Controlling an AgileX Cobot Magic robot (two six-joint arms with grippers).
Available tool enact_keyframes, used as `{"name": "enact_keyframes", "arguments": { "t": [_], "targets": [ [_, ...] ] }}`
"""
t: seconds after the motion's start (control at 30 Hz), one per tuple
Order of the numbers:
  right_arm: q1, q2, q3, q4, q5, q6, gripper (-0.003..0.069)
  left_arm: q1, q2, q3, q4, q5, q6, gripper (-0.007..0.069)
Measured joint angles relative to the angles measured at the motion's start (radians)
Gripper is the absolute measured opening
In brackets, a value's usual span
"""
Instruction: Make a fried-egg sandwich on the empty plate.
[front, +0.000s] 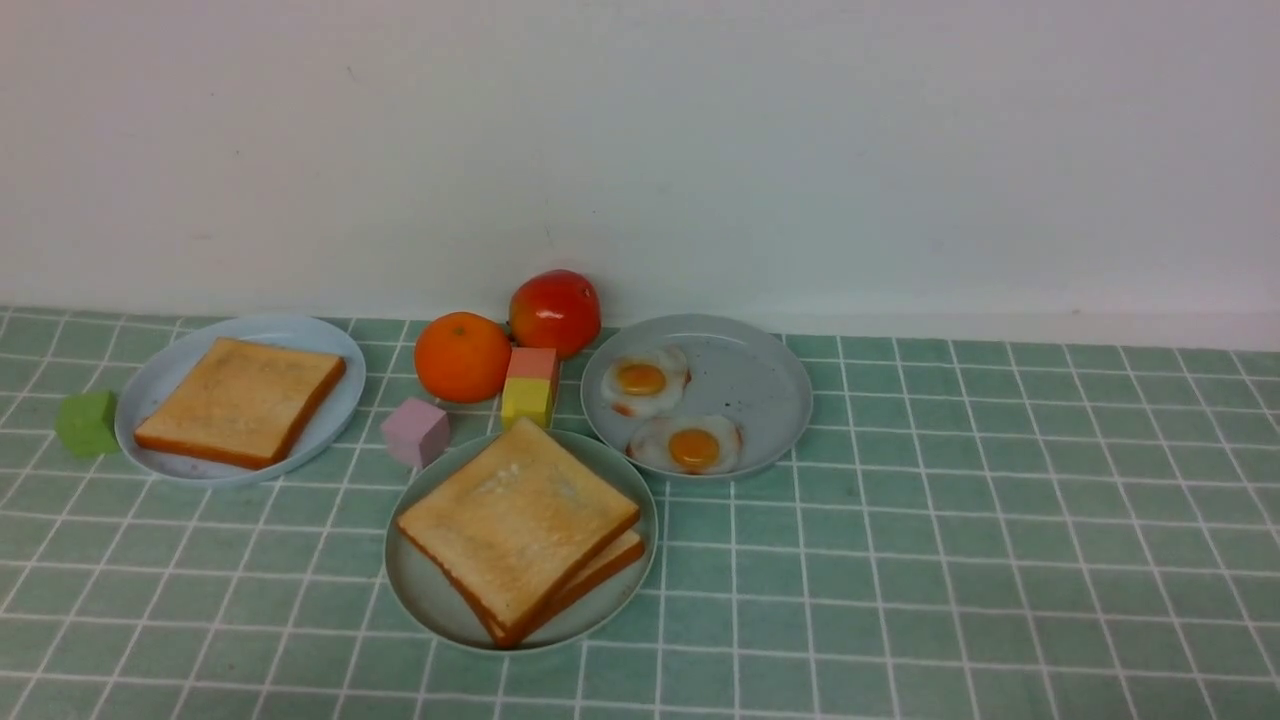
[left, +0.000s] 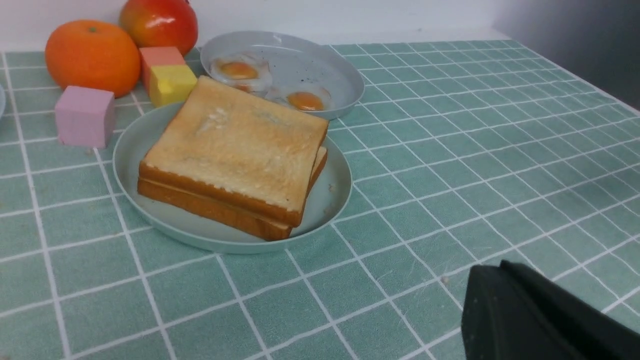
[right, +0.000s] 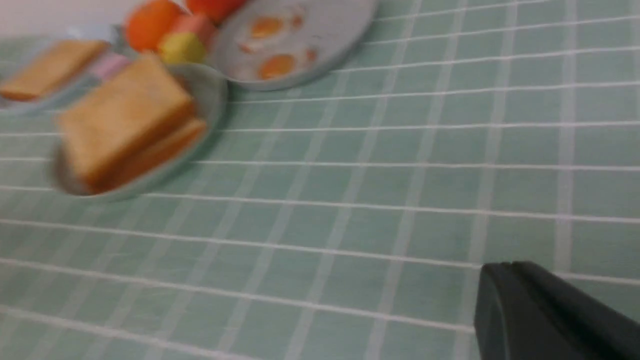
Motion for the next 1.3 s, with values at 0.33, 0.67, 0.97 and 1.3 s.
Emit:
{"name": "enact_keyframes", "arguments": {
  "t": [0.33, 0.67, 0.97, 1.3],
  "targets": [
    [-0.261, -0.176, 0.11, -0.052, -0.054, -0.154, -0.0003, 0.0, 0.0, 0.0, 0.0, 0.001, 0.0, -0.0013],
    [-0.261, -0.177, 0.105, 0.032, -0.027, -0.221, -0.0003, 0.0, 0.0, 0.001, 0.0, 0.004, 0.0, -0.0013],
    [-0.261, -0.177, 0.101, 0.241, -0.008, -0.605, -0.0002, 0.0, 0.0, 0.002, 0.0, 0.004, 0.0, -0.0009],
    [-0.261, -0.177, 0.1, 0.255, -0.001, -0.648, 0.0003, 0.0, 0.0, 0.002, 0.0, 0.004, 0.0, 0.0]
  ]
}}
